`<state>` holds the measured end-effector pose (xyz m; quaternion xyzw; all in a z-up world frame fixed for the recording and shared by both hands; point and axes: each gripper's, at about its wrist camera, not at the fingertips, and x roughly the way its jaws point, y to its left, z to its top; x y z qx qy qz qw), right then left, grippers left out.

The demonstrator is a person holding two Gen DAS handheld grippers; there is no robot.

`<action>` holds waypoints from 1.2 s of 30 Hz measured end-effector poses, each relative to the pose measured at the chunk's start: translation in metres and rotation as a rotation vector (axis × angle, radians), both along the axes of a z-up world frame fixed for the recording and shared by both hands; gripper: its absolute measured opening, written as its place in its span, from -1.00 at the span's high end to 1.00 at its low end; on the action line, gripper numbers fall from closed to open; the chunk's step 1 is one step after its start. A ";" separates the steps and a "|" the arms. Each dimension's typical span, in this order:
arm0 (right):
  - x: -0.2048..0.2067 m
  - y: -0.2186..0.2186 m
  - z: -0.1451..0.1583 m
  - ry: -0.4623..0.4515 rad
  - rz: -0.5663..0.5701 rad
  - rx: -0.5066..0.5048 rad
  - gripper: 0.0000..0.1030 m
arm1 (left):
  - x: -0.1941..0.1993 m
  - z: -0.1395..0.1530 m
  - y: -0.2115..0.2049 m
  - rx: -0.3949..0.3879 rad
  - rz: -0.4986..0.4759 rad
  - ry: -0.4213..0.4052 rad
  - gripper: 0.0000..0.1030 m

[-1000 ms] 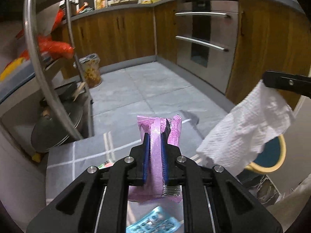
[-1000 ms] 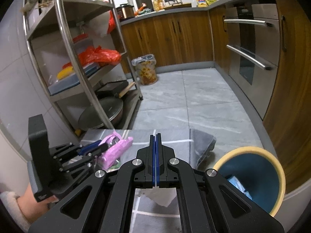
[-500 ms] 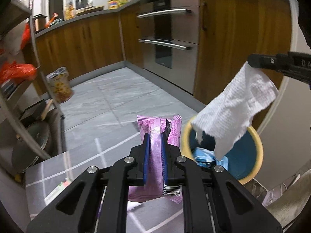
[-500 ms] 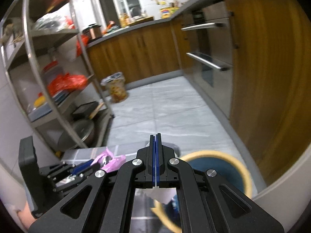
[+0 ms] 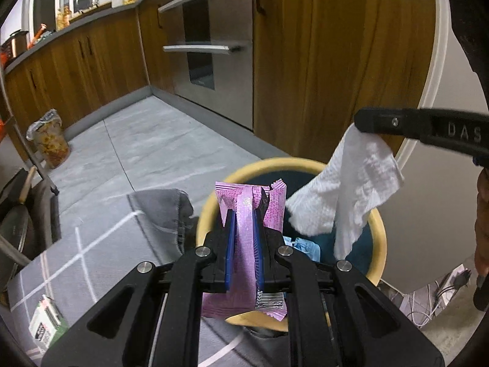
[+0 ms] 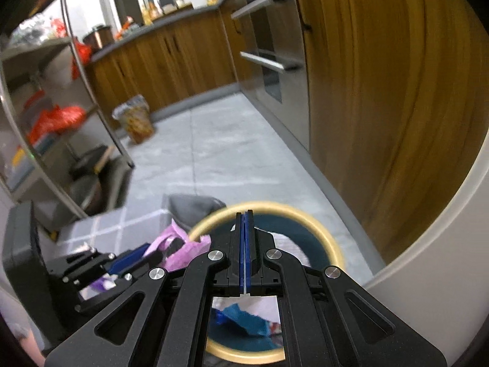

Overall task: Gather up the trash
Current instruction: 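Carry the pink packet with the left gripper while the right gripper carries the tissue to the bin, then open both grippers over the bin to drop the packet and tissue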

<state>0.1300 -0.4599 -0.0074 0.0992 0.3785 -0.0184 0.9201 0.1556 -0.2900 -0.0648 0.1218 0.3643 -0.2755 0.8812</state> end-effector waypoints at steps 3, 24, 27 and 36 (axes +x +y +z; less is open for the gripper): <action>0.003 -0.006 -0.016 0.044 -0.021 -0.006 0.97 | 0.007 -0.012 -0.008 0.006 -0.001 0.028 0.79; 0.011 -0.011 -0.027 0.067 -0.080 -0.008 0.21 | 0.003 -0.018 0.005 0.032 0.040 0.019 0.22; 0.008 -0.012 -0.022 0.052 -0.101 0.015 -0.33 | 0.001 -0.015 0.015 0.037 0.058 0.010 0.08; -0.001 0.009 0.000 -0.024 -0.107 0.074 -0.77 | -0.011 0.004 0.058 0.031 0.141 -0.036 -0.54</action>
